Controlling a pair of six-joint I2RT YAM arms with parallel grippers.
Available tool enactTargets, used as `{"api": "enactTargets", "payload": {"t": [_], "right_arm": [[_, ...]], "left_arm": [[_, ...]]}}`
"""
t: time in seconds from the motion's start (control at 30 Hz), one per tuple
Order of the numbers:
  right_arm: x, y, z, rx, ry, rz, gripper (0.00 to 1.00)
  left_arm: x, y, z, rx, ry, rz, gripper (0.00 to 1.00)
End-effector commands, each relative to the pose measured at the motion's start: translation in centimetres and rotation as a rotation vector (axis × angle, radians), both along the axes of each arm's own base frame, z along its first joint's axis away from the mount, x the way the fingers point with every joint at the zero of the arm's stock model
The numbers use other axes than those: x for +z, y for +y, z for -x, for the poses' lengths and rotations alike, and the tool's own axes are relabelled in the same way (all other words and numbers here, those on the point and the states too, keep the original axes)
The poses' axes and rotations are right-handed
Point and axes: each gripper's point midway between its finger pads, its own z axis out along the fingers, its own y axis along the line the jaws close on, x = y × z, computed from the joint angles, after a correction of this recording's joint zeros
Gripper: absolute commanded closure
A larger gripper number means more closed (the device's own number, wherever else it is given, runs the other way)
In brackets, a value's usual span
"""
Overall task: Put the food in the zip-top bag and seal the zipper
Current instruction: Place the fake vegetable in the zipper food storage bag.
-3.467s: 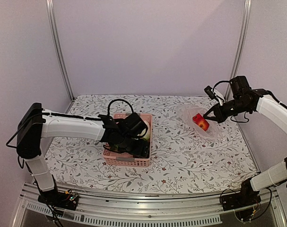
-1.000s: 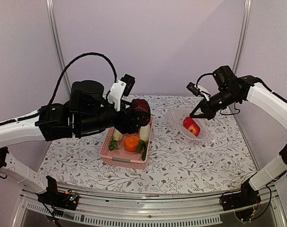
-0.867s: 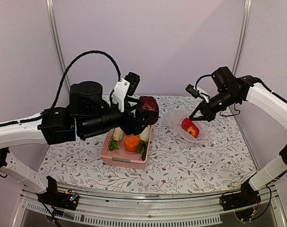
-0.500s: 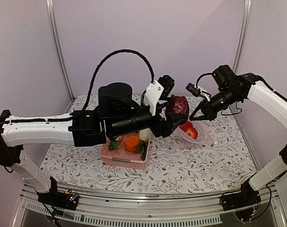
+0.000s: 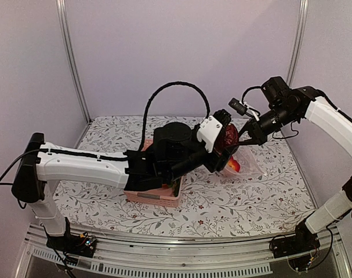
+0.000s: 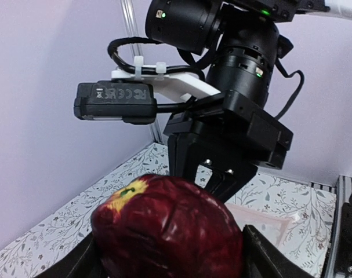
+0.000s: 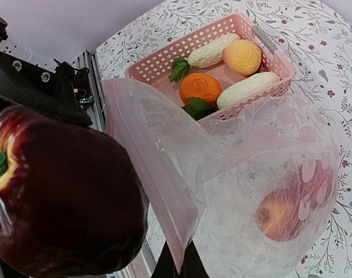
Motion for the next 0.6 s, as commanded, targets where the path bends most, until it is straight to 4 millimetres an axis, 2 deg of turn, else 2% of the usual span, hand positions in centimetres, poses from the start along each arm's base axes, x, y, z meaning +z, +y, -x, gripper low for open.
{"api": "enactTargets", "payload": {"t": [0.0,0.23,0.3,0.5,0.57], "right_arm": [[1.1,0.6,0.4,0.014,0.024,-0.037,1.00],[1.8,0.6,-0.3,-0.009,-0.002,-0.035,1.00],[1.8,0.5,-0.7,-0.024,-0.017,-0.029,1.00],[1.9,0.4,-1.7,-0.057,-0.038,-0.010,1.00],[2.0,0.5,-2.0,-0.058,-0.037,-0.011,1.00]], "left_arm": [[1.2,0.7,-1.3,0.111,-0.063,0.078,0.45],[-0.9,1.3,-2.6,0.204,-0.068,0.057,0.44],[-1.5,1.5,-2.9,0.231,-0.058,0.047,0.41],[-2.6,2.4,-4.6,0.366,-0.032,0.014,0.17],[-2.8,2.5,-5.5,0.415,-0.029,-0.008,0.12]]}}
